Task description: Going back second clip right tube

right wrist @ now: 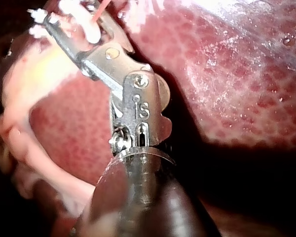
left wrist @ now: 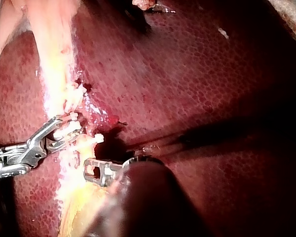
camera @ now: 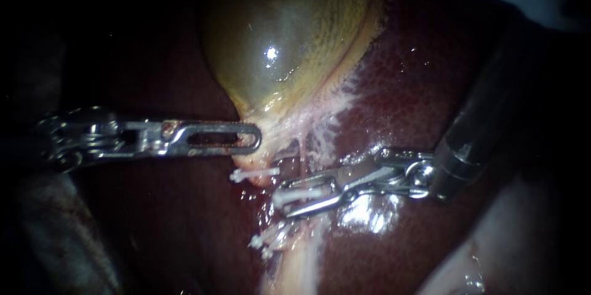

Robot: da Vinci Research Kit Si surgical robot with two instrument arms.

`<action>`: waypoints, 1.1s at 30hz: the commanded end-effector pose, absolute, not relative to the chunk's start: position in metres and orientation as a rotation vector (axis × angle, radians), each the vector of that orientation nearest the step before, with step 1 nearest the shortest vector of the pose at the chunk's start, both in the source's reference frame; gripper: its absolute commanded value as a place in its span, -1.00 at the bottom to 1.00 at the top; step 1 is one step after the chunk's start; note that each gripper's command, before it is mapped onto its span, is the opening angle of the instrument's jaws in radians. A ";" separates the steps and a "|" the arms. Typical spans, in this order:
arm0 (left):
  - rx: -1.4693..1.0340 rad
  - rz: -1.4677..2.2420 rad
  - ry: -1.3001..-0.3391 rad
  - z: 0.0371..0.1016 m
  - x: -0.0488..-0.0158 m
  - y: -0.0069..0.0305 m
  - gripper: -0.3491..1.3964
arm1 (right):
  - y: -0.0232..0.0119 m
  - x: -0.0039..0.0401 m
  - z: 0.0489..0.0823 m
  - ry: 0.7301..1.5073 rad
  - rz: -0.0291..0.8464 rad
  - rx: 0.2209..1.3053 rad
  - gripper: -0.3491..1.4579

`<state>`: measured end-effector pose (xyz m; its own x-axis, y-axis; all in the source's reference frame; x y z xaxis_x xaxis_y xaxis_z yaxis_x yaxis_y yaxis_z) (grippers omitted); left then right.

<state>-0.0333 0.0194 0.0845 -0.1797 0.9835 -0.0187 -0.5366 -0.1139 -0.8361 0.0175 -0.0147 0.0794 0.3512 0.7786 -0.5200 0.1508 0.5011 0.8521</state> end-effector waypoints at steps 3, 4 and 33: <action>-0.733 1.599 -0.850 0.0845 -0.0333 0.0194 -1.00 | -0.0147 0.0172 0.0795 1.172 0.501 0.982 -0.15; -0.733 1.599 -0.850 0.0845 -0.0333 0.0194 -1.00 | -0.0146 0.0171 0.0794 1.174 0.500 0.974 -0.15; -0.733 1.598 -0.850 0.0845 -0.0335 0.0194 -1.00 | -0.0125 0.0083 0.0735 1.201 0.492 0.832 -0.17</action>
